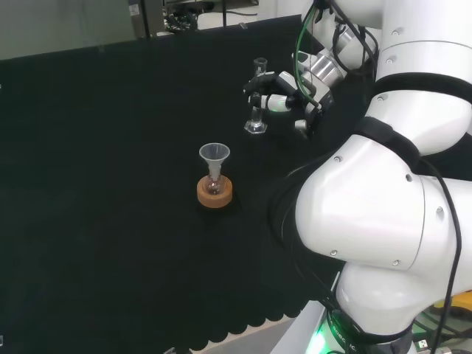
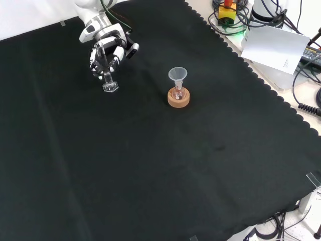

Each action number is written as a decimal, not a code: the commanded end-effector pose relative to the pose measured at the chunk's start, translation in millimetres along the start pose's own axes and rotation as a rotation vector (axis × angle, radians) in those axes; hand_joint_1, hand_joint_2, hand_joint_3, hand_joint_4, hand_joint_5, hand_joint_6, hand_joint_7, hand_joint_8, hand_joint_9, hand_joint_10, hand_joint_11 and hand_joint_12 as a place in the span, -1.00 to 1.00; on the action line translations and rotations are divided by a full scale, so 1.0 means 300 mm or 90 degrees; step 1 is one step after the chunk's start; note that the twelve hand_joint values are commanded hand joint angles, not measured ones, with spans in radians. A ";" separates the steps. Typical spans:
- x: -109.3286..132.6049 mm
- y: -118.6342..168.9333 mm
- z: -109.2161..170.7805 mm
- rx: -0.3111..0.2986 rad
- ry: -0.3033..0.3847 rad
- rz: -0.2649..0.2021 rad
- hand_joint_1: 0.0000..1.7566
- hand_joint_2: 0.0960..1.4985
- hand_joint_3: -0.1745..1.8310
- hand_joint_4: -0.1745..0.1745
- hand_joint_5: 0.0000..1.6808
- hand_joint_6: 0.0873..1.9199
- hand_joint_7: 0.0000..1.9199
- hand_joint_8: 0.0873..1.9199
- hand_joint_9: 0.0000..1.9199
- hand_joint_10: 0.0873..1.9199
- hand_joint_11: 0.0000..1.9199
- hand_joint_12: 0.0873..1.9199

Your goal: Pick up the graduated cylinder.

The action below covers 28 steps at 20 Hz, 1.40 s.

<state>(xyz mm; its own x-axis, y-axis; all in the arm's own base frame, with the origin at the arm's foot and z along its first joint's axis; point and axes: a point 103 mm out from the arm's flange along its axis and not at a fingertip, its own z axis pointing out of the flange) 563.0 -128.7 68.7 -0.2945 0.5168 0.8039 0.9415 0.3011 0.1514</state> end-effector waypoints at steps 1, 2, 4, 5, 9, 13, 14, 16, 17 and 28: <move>0.024 0.001 -0.028 0.008 -0.072 0.005 0.23 0.54 -0.83 -0.33 0.05 0.15 0.04 -0.54 0.28 -0.88 0.20 -0.15; 0.029 0.001 -0.036 0.015 -0.089 0.007 0.24 0.52 -0.83 -0.44 0.08 0.13 0.08 -0.57 0.32 -0.91 0.24 -0.18; 0.037 -0.001 -0.058 0.030 -0.116 0.010 0.26 0.51 -0.84 -0.59 0.11 0.10 0.16 -0.63 0.37 -0.96 0.30 -0.24; 0.042 -0.002 -0.069 0.038 -0.129 0.013 0.27 0.50 -0.84 -0.65 0.12 0.08 0.19 -0.67 0.40 -0.99 0.33 -0.26; 0.069 -0.005 -0.087 0.067 -0.171 0.021 0.28 0.50 -0.84 -0.74 0.14 0.07 0.25 -0.71 0.44 -1.00 0.36 -0.29; 0.104 -0.025 -0.108 0.079 -0.195 0.023 0.29 0.50 -0.84 -0.78 0.14 0.07 0.26 -0.71 0.45 -1.00 0.37 -0.29; 0.114 -0.031 -0.111 0.082 -0.201 0.023 0.29 0.50 -0.84 -0.79 0.14 0.07 0.27 -0.71 0.45 -1.00 0.37 -0.29; 0.141 -0.049 -0.116 0.086 -0.209 0.024 0.29 0.50 -0.84 -0.80 0.14 0.07 0.27 -0.71 0.46 -1.00 0.38 -0.30; 0.156 -0.058 -0.117 0.089 -0.215 0.024 0.29 0.50 -0.84 -0.81 0.14 0.07 0.28 -0.71 0.46 -1.00 0.38 -0.30; 0.322 -0.196 -0.118 0.128 -0.270 0.032 0.29 0.50 -0.84 -0.83 0.14 0.06 0.28 -0.72 0.46 -1.00 0.39 -0.30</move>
<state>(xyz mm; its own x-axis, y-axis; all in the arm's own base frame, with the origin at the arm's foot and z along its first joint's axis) 512.0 -128.3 140.6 -0.3208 0.7686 0.5534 0.9249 0.3802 0.0081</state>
